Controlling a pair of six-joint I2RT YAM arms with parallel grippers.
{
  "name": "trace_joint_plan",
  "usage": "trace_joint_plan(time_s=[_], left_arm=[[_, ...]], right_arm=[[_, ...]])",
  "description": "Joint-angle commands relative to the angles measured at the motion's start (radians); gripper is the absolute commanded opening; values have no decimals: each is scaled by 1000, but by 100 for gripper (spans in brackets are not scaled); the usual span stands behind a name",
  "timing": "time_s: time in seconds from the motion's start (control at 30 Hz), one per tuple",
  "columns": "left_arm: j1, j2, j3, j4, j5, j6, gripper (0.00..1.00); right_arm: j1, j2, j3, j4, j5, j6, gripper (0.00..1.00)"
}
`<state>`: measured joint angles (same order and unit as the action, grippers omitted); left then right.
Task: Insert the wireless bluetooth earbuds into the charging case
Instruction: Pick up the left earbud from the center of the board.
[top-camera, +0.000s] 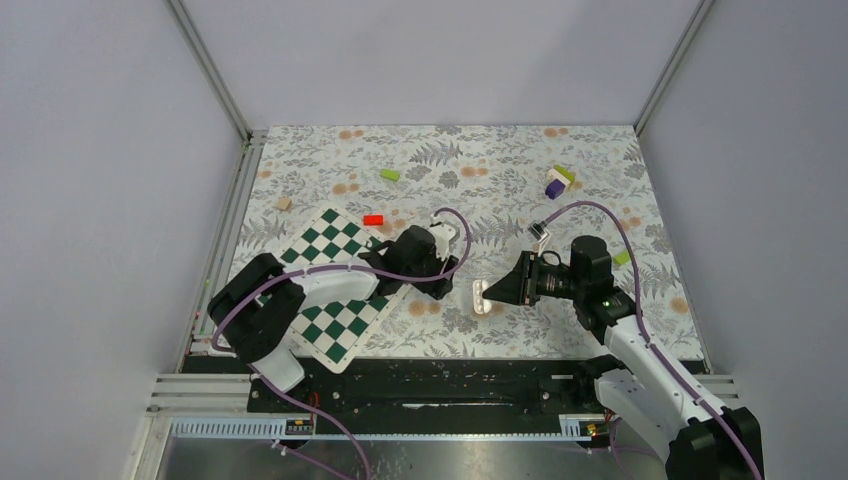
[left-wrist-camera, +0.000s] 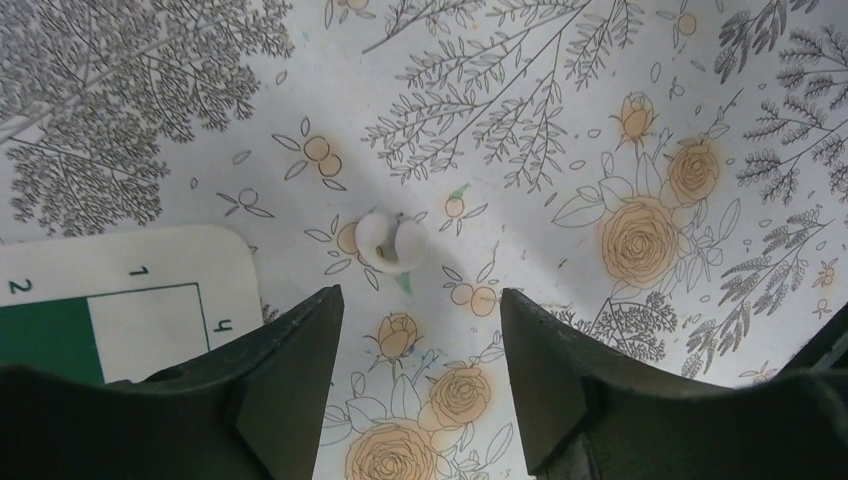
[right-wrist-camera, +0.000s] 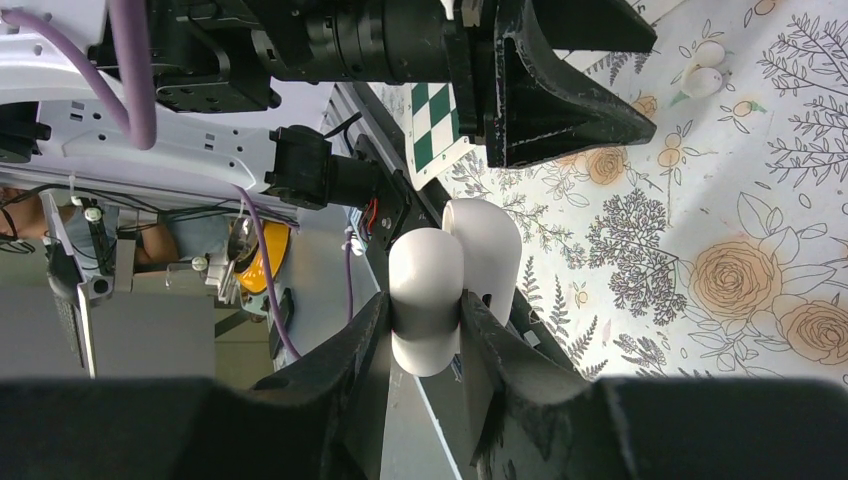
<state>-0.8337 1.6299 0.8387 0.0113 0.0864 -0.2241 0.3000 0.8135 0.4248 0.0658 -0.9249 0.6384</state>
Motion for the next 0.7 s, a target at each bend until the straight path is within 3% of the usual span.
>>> trace_joint_plan(time_s=[0.0, 0.27, 0.67], left_arm=[[-8, -4, 23, 104, -45, 34, 59], [-22, 39, 38, 96, -112, 37, 49], [-32, 91, 44, 113, -127, 30, 48]], right_arm=[[-7, 7, 32, 12, 3, 6, 0], [-8, 8, 36, 9, -2, 9, 0], [-8, 8, 33, 9, -5, 5, 0]])
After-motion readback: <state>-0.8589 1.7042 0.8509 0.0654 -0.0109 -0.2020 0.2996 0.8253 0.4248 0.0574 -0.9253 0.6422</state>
